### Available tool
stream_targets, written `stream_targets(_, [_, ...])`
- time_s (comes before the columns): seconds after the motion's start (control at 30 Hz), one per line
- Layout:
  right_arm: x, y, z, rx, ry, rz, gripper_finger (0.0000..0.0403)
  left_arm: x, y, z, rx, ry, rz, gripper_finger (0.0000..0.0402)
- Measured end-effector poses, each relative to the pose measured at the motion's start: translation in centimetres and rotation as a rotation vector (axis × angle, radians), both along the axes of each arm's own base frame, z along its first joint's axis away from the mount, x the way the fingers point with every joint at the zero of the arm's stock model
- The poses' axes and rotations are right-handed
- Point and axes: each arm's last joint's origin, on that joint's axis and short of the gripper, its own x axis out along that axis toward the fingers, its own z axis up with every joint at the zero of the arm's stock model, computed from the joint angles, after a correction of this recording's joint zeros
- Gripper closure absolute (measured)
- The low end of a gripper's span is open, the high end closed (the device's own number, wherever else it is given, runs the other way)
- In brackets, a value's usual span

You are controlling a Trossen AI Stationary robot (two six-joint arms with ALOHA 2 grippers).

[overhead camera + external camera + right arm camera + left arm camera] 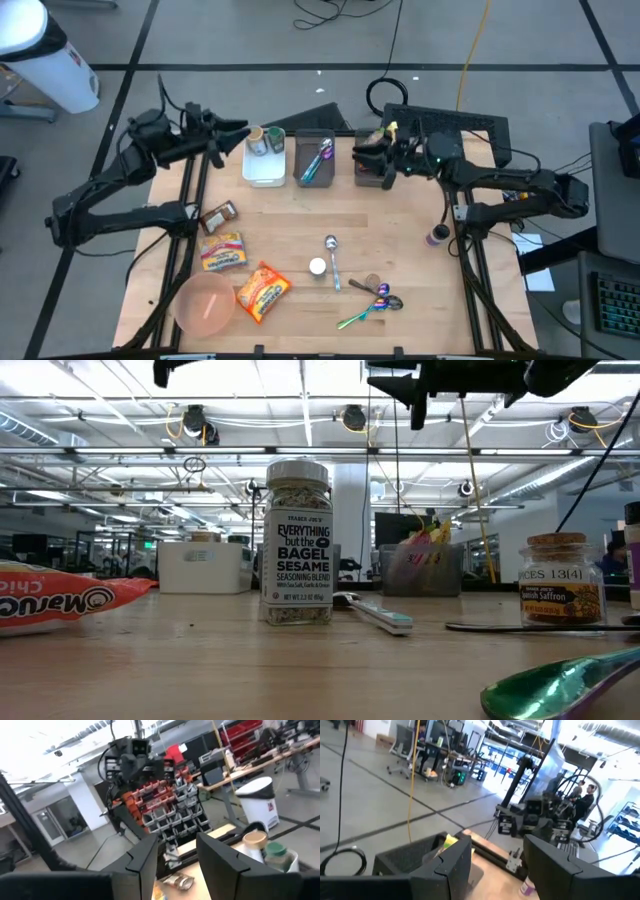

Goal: Pick & Place Food Item
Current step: Put the brown seasoning bottle into the white bin

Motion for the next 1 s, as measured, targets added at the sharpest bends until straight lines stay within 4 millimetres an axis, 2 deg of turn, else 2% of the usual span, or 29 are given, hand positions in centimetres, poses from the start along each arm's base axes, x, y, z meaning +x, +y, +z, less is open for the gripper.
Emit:
stream_targets(0.13, [0.7, 1.0, -0.4, 0.012, 0.013, 0.011, 0.0275, -0.1, -0.1, -1.0, -0.017, 0.018, 0.0, 0.0215])
stream_targets(0.37, [1.1, 2.2, -0.4, 0.02, 0.014, 0.056, 0.0275, 0.1, -0.1, -1.2, -0.118, 0.0, -0.007, 0.0215])
stream_targets(0.63, [1.1, 2.8, -0.3, 0.012, 0.009, 0.121, 0.0275, 0.0, -0.1, -1.2, -0.11, 0.0, -0.007, 0.0215])
stream_targets(0.83, [1.1, 2.9, -0.3, 0.093, 0.003, 0.146, 0.0275, 0.0, -0.1, -1.2, -0.105, 0.002, -0.007, 0.0215])
stream_targets(1.0, [1.1, 2.9, -0.6, 0.094, 0.031, 0.143, 0.0275, 0.0, -0.1, -1.2, -0.106, 0.001, -0.006, 0.0215])
